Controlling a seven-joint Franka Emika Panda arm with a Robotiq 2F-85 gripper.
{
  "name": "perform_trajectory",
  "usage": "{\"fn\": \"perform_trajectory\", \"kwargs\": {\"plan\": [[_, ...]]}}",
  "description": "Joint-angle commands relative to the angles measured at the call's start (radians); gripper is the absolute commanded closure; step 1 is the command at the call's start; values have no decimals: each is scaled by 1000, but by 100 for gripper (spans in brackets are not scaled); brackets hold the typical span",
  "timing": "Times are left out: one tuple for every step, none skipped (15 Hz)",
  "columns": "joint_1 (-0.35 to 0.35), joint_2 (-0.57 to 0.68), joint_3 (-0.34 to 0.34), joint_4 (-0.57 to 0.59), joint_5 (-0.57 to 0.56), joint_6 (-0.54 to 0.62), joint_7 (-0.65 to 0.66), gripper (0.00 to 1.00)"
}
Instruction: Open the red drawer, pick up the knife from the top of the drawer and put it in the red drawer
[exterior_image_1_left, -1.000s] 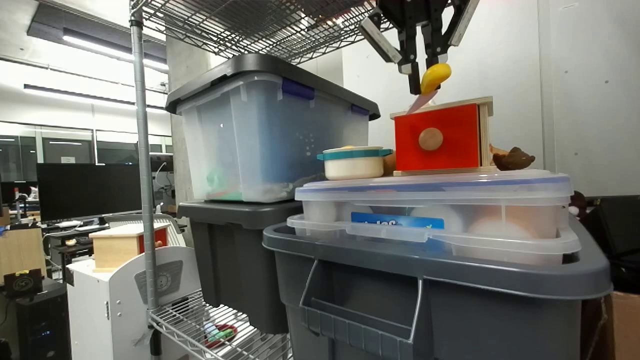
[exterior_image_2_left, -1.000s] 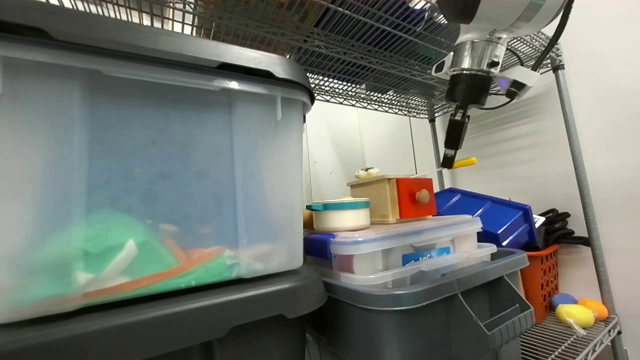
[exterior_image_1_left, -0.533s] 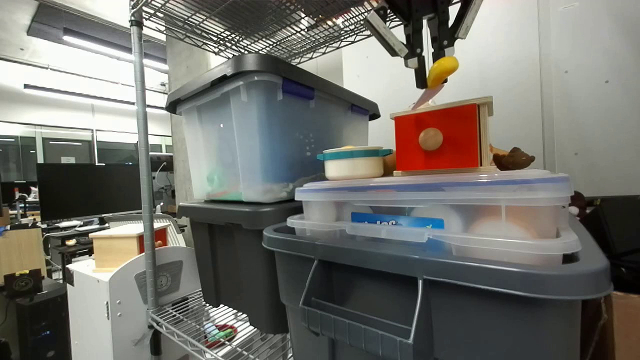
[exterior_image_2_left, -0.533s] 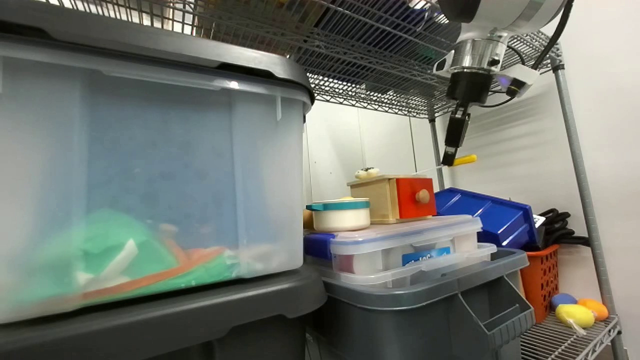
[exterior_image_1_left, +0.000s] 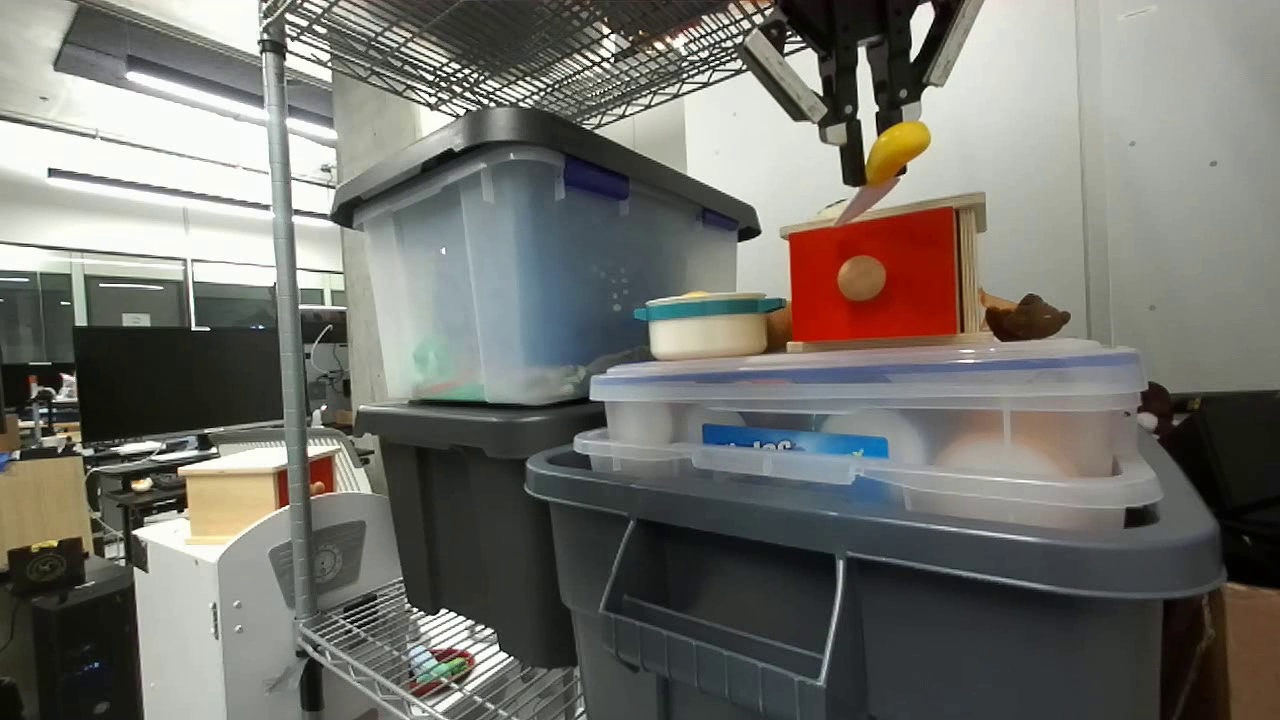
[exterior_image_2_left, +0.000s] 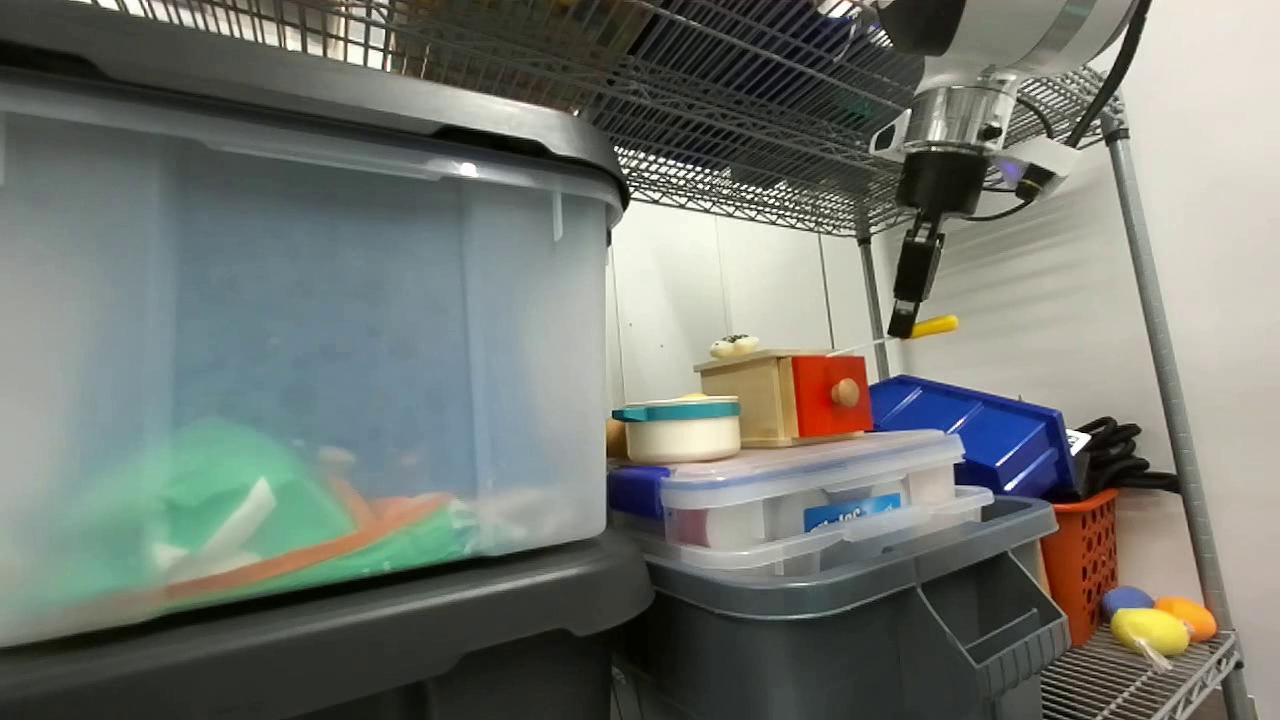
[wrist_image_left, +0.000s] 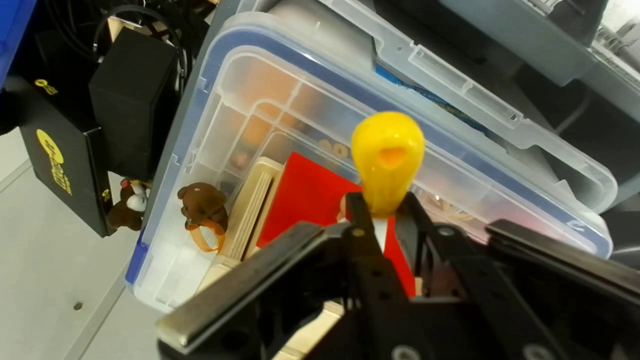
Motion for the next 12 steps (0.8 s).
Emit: {"fn": "perform_trajectory", "kwargs": {"plan": [[-6,24,-3,40,-11,-26,3,95],[-6,27,-3,44,-9,-26,2,95],[-6,35,-2,48,-5,-25,3,95],[-7,39,-1,48,-3,-23,6,95],[-6,43,0,49,1,-23,7,95],[-7,45,2,53,5,-25,8,95],[-7,48,2,55,12,-26,7,95],[-8,48,3,59,20,-30,5,95],[-8,48,4,60,24,-32,6,95],[-8,47,4,62,27,-34,5,95],[-7,44,5,63,29,-36,2,95],[-7,41,6,63,31,-39,1,95]]}}
